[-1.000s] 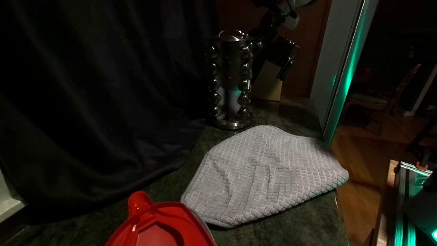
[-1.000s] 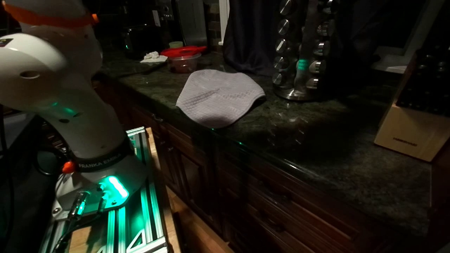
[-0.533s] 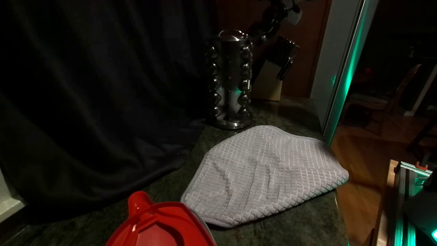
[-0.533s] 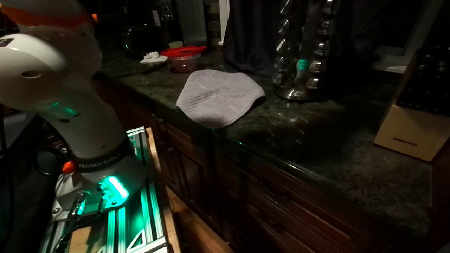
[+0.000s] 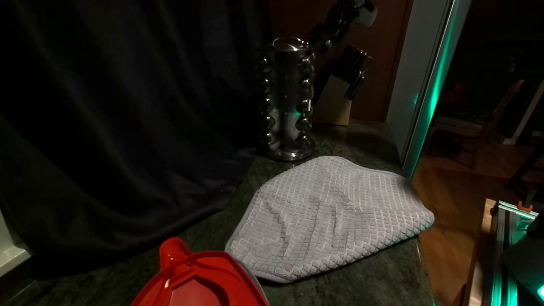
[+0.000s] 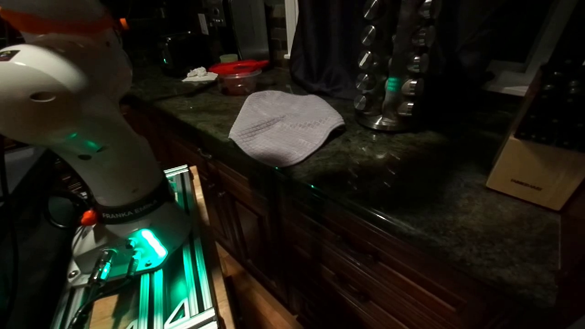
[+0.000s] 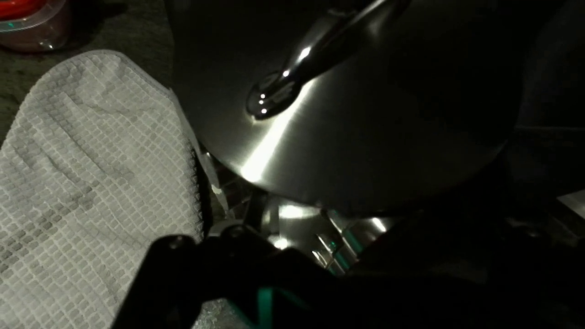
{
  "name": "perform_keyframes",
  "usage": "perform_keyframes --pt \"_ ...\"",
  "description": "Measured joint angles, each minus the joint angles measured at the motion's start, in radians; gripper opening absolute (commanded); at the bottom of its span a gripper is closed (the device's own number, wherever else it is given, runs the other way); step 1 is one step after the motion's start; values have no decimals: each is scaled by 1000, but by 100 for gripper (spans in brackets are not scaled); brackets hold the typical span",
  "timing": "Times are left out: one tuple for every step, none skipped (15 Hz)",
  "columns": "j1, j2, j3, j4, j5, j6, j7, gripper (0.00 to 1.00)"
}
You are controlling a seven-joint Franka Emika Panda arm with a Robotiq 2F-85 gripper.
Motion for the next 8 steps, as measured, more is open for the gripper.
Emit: perform_keyframes --pt "1 -11 0 0 -26 0 0 100" --pt "3 -26 0 0 -64 0 0 100" --pt "5 -45 0 0 -114 -2 1 100" --pt "7 -67 0 1 -170 -5 2 100" --pt "11 -91 1 2 -230 -5 7 100" --pt "14 -118 4 2 -289 -5 16 100" --pt "19 -144 9 3 -337 -5 26 100" --pt "22 -172 17 3 -371 -4 51 100"
